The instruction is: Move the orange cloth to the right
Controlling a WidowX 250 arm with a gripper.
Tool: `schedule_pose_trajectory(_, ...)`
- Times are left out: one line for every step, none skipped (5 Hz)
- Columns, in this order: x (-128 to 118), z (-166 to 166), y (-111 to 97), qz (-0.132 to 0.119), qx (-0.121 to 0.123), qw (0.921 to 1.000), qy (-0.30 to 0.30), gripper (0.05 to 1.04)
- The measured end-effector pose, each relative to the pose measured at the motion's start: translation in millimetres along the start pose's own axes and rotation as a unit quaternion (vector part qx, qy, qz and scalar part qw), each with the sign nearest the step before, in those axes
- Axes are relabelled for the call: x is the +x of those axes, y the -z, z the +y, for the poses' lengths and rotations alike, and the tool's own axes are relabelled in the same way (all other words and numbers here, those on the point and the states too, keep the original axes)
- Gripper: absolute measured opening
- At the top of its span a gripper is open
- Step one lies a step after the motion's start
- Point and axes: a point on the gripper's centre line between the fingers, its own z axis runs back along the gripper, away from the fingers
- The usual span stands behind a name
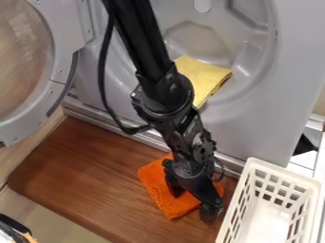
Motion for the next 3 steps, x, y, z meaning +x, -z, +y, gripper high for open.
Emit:
schedule_pose_trajectory(5.1, -7.8, -2.7, -0.006, -0.005, 0.9999, 0.006, 1.0)
schedule_pose_trajectory(9.4, -11.8, -7.7, -0.015, -0.007, 0.9998, 0.013, 1.0)
schedule_pose_trajectory(15.2, -13.9, -22.4, -0.024, 0.002, 0.9994, 0.024, 1.0)
